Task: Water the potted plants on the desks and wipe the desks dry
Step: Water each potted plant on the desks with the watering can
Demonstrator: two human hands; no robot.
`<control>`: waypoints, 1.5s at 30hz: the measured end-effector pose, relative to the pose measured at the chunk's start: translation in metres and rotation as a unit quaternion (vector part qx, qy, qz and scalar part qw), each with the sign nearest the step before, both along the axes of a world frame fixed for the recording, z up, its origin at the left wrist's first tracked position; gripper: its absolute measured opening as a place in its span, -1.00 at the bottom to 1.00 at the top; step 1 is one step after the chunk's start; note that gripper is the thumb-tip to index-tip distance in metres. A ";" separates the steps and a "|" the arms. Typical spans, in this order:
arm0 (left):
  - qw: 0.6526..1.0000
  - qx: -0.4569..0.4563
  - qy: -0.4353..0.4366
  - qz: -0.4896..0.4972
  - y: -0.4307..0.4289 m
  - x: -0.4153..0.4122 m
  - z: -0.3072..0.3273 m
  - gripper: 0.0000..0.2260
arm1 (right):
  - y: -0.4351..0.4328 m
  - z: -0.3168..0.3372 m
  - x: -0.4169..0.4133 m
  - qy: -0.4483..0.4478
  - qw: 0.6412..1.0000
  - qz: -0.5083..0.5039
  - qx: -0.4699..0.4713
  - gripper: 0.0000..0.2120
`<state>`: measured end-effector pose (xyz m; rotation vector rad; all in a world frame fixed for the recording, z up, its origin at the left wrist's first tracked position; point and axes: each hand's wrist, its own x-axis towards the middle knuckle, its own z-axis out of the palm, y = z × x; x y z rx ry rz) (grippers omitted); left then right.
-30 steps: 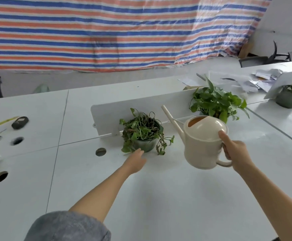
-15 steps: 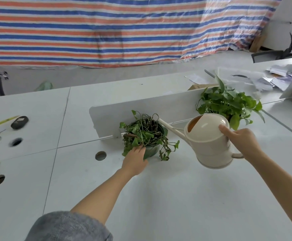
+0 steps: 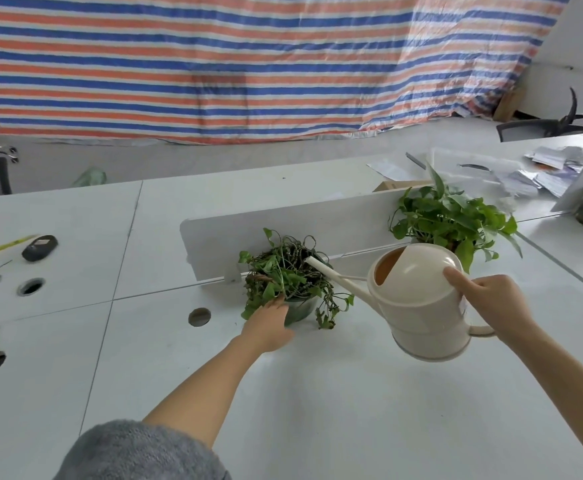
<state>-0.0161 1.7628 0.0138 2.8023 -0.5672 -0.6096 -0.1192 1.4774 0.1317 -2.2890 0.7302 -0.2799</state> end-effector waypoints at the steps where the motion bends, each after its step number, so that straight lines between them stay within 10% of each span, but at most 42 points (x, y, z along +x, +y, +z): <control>1: 1.000 0.003 0.002 -0.002 0.000 0.001 0.002 -0.49 | 0.000 -0.001 0.002 -0.002 1.000 -0.001 0.000 -0.40; 24: 0.999 0.050 -0.003 0.012 -0.011 0.004 0.007 -0.64 | -0.021 -0.032 -0.017 -0.036 0.996 -0.045 0.070 -0.39; 32: 0.999 0.052 -0.004 0.013 -0.014 0.005 0.005 -0.64 | -0.028 -0.096 -0.038 -0.099 0.919 -0.241 0.297 -0.46; 45: 0.998 0.067 -0.001 0.015 -0.015 0.012 0.002 -0.63 | -0.024 -0.159 -0.047 -0.109 0.885 -0.314 0.327 -0.47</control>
